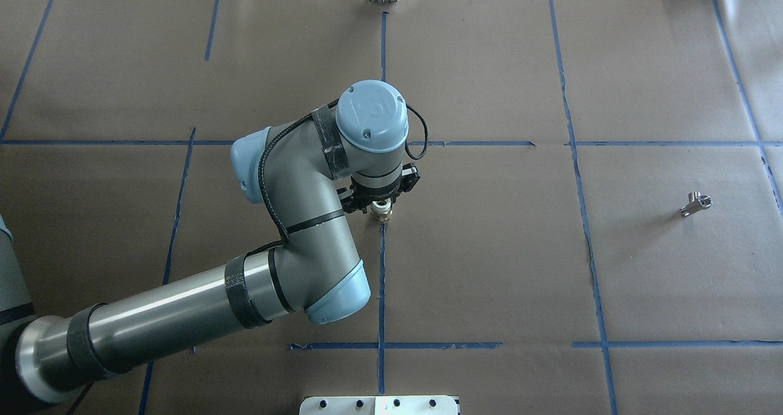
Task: Assemble PPR valve and pipe with both arms
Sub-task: 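Lower the white pipe upright onto the table with the left gripper, then open the left gripper and withdraw the left arm from the pipe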
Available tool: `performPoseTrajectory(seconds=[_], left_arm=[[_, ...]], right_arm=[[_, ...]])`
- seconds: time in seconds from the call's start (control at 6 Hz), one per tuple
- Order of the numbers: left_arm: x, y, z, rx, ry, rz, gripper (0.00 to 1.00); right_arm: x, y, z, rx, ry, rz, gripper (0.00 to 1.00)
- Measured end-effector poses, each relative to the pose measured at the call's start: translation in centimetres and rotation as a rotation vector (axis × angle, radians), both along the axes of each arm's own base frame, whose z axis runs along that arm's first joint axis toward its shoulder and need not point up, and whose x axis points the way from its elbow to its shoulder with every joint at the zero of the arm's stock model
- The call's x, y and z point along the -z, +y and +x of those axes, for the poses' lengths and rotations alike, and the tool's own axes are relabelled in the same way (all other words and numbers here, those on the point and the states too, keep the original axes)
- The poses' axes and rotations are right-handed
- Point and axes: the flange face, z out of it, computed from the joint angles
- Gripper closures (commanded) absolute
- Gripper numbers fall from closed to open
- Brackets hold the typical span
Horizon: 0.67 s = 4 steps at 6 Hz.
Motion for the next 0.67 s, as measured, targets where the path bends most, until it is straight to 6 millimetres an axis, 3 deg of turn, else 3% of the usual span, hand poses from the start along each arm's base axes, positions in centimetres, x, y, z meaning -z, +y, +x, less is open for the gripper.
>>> performPoseTrajectory(seconds=[0.33, 0.5, 0.67], left_arm=[[0.6, 0.1, -0.4, 0.001, 0.010, 0.011, 0.00], [1.1, 0.7, -1.5, -0.015, 0.025, 0.034, 0.00], [0.2, 1.5, -4.0, -0.059, 0.039, 0.084, 0.00]], right_arm=[[0.0, 0.0, 0.0, 0.001, 0.000, -0.001, 0.00], [0.0, 0.0, 0.0, 0.000, 0.000, -0.001, 0.00], [0.0, 0.0, 0.0, 0.000, 0.000, 0.000, 0.00]])
